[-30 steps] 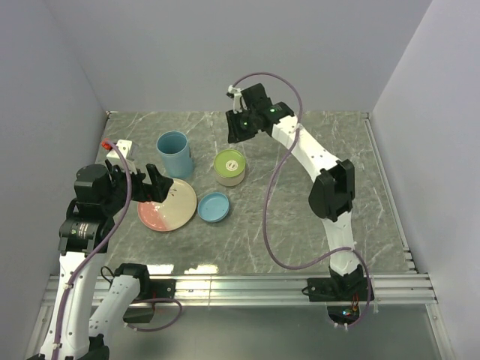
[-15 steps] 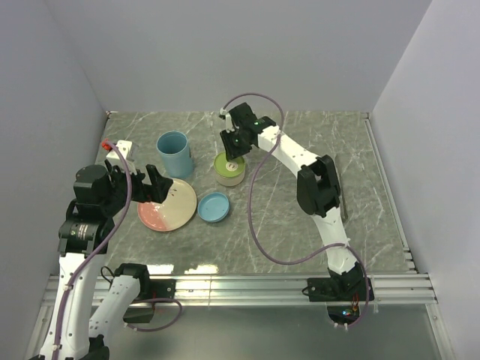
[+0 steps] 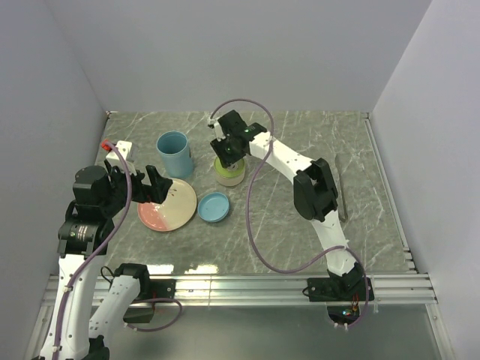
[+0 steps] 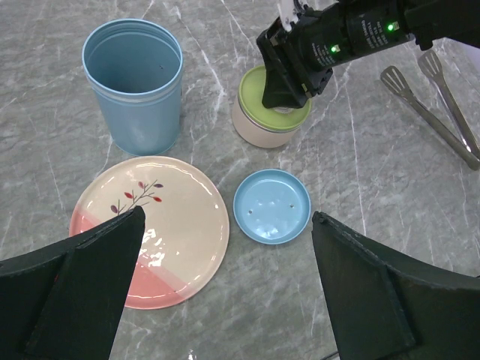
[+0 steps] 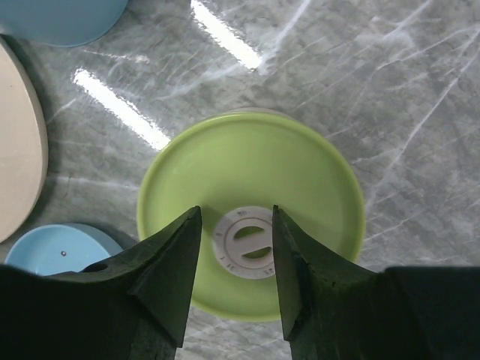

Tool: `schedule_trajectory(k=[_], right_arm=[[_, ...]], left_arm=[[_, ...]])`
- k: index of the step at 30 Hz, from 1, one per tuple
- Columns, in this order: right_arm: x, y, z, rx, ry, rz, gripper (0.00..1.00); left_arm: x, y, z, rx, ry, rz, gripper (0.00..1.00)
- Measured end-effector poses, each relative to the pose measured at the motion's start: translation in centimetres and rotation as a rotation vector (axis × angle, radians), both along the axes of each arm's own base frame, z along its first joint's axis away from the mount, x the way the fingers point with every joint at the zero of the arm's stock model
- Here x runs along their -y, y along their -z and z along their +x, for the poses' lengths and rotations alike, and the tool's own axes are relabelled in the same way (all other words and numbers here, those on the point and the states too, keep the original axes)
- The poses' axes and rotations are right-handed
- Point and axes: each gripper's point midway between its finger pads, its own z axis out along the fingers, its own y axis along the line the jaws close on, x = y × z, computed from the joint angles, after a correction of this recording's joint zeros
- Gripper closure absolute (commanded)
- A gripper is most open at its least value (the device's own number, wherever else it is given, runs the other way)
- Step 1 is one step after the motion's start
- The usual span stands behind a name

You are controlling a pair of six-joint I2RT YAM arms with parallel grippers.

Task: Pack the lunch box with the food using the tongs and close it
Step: Move the lunch box

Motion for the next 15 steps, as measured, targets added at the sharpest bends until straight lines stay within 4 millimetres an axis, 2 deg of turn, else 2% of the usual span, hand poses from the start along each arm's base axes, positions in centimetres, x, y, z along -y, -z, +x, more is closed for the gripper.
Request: schedule_trajectory(k=[4, 15], right_arm=[[-0.30, 0.03, -0.39, 0.013, -0.023, -0.022, 0.50], [0.38, 0.25, -0.75, 0.006, -0.060, -0.063, 0.49]], left_arm=[[-0.03, -0.02, -0.02, 0.003, 0.001, 0.004, 0.01], [-0.22, -0.17, -0.28, 0.016, -0.002, 0.017, 0.01]])
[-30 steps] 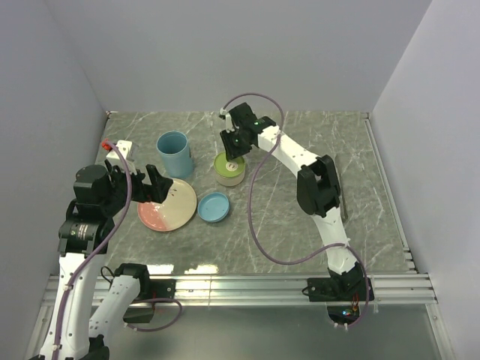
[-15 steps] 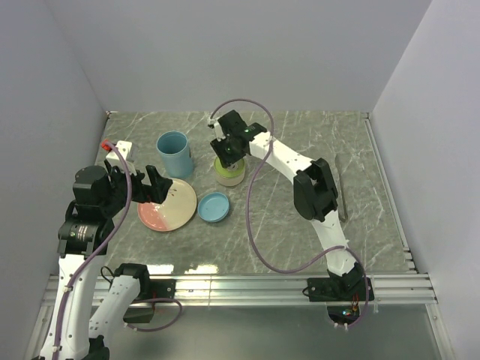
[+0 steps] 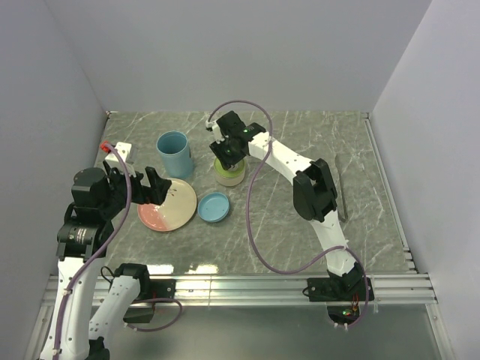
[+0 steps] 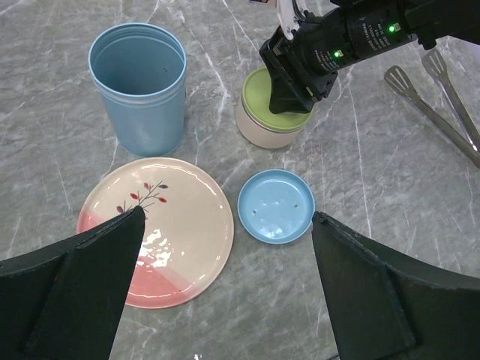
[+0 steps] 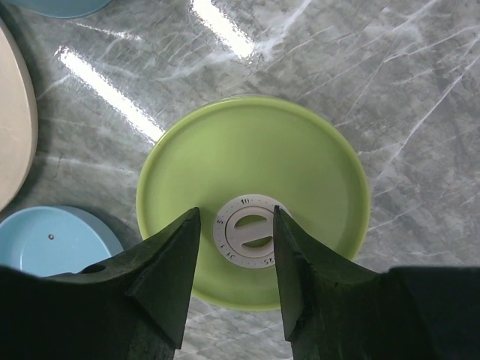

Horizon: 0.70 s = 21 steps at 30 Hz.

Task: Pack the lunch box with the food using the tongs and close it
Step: Move the lunch box

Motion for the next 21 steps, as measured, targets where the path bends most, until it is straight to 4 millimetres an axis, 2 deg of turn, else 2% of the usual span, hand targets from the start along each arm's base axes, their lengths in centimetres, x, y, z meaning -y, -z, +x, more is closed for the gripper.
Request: schedule_trajectory(k=[9, 17, 21], right_arm=[[0.3, 0.3, 0.3, 0.004, -0.009, 0.002, 0.49], [3.5, 0.2, 2.4, 0.041, 0.033, -0.022, 0.49], [4.2, 0.2, 2.7, 0.036, 0.037, -0.024, 0.49]], left_arm=[[-0.2, -0.4, -0.3, 0.019, -0.007, 0.003, 0.01], [-0.2, -0.2, -0.1, 0.010, -0.009, 0.004, 0.01], [-0.2, -0.2, -0.1, 0.009, -0.012, 0.004, 0.01]])
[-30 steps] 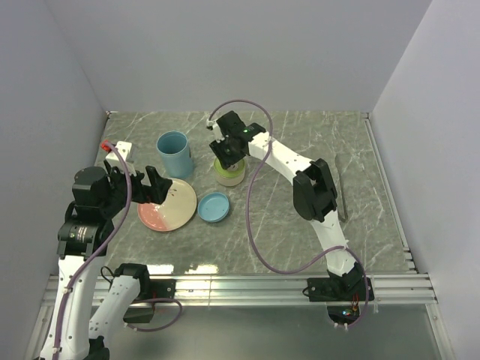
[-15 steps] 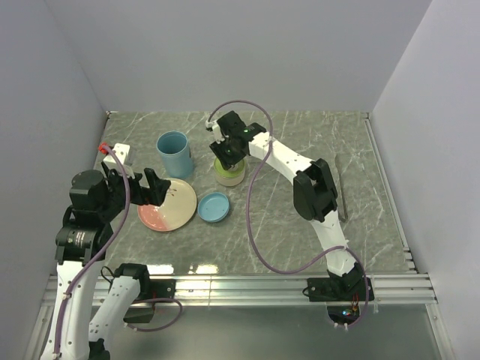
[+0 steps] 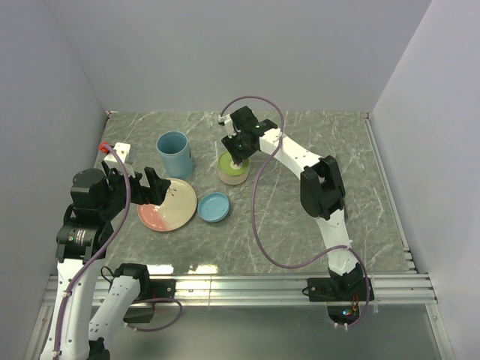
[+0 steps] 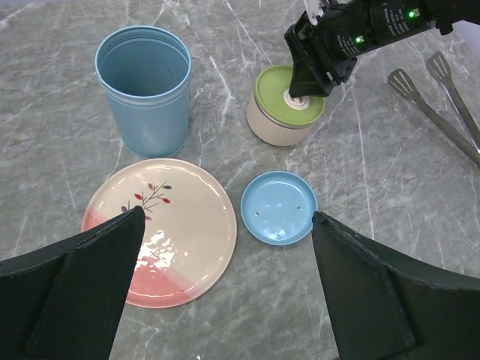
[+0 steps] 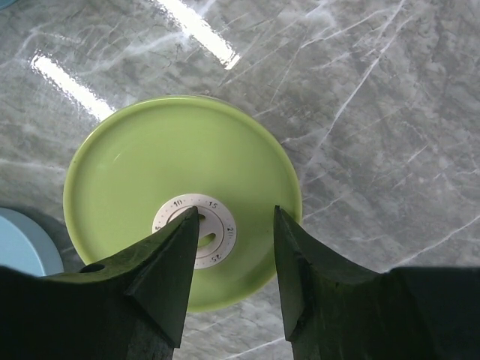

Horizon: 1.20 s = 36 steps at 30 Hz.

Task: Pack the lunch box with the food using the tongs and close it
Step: Move the lunch box

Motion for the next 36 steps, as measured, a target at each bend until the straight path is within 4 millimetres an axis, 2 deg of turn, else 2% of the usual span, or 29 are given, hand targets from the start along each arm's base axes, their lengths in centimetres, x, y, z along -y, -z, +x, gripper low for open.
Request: schedule_trajectory(k=[7, 14, 21, 27, 31, 36], right_arm=[[0.0, -0.3, -0.6, -0.020, -0.021, -0.007, 0.49], [-0.8, -0.7, -2.9, -0.076, -0.045, -0.027, 0.49], [-4.8, -2.3, -4.6, -0.034, -0.118, 0.000, 0.49], [-8.4, -3.6, -4.1, 0.050, -0.161, 0.040, 0.49], [-9.2, -2.8, -3.7, 0.082, -0.170, 0.023, 0.49], [-9.2, -0.3, -2.4, 0.121, -0.174, -0.043, 0.50]], left_arm=[[-0.1, 0.0, 0.0, 0.000, -0.003, 0.001, 0.01], [-0.1, 0.0, 0.0, 0.002, -0.002, 0.006, 0.01], [-0.1, 0.0, 0.0, 0.003, -0.003, 0.009, 0.01], [-0.1, 0.0, 0.0, 0.005, -0.004, 0.010, 0.01], [-0.3, 0.0, 0.1, 0.008, -0.008, 0.017, 0.01], [-0.3, 0.0, 0.0, 0.007, -0.009, 0.018, 0.01]])
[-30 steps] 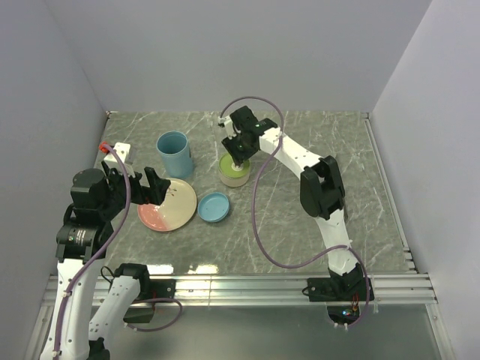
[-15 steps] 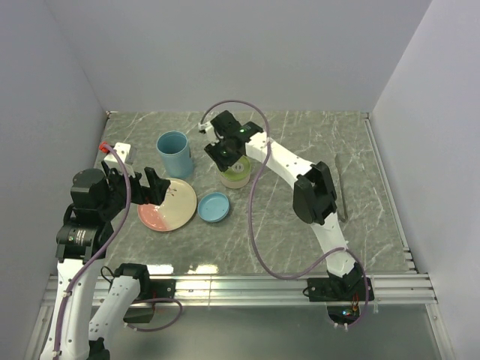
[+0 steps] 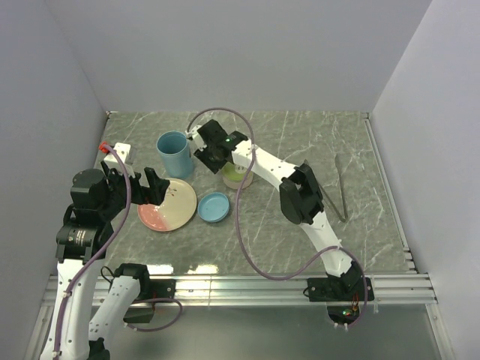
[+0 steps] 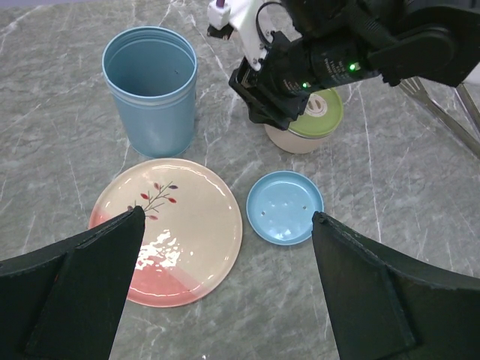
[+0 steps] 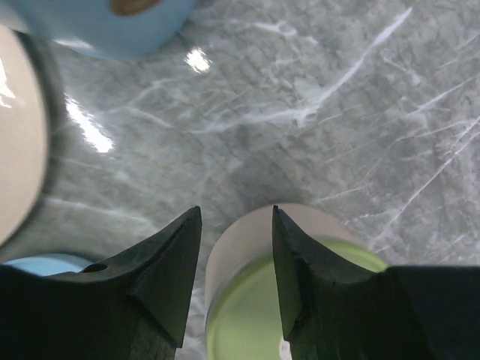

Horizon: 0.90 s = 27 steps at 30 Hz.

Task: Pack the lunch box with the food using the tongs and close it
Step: Move the lunch box

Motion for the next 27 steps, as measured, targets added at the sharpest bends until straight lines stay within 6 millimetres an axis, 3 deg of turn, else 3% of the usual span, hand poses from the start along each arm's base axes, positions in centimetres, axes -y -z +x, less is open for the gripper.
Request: schedule_trajectory(k=[7, 12, 20, 24, 27], right_arm=[[2.2, 3.1, 0.2, 0.023, -0.001, -0.120, 0.52], [6.4, 6.2, -1.9, -0.043, -0.009, -0.237, 0.52], [13.2, 3.6, -2.3, -0.058, 0.055, -0.259, 0.52], [14.6, 1.0, -1.8, -0.036, 0.089, -0.219, 0.52], [14.2, -0.9, -2.2, -0.042, 0.084, -0.168, 0.52]], left_arm=[[0.0, 0.3, -0.2, -0.012, 0.000, 0.001, 0.01], [0.0, 0.3, -0.4, -0.013, -0.001, 0.002, 0.01], [0.0, 0.3, -0.4, -0.012, -0.001, 0.001, 0.01], [0.0, 0.3, -0.4, -0.011, -0.001, 0.001, 0.01], [0.0, 0.3, -0.4, -0.012, -0.001, 0.002, 0.01]])
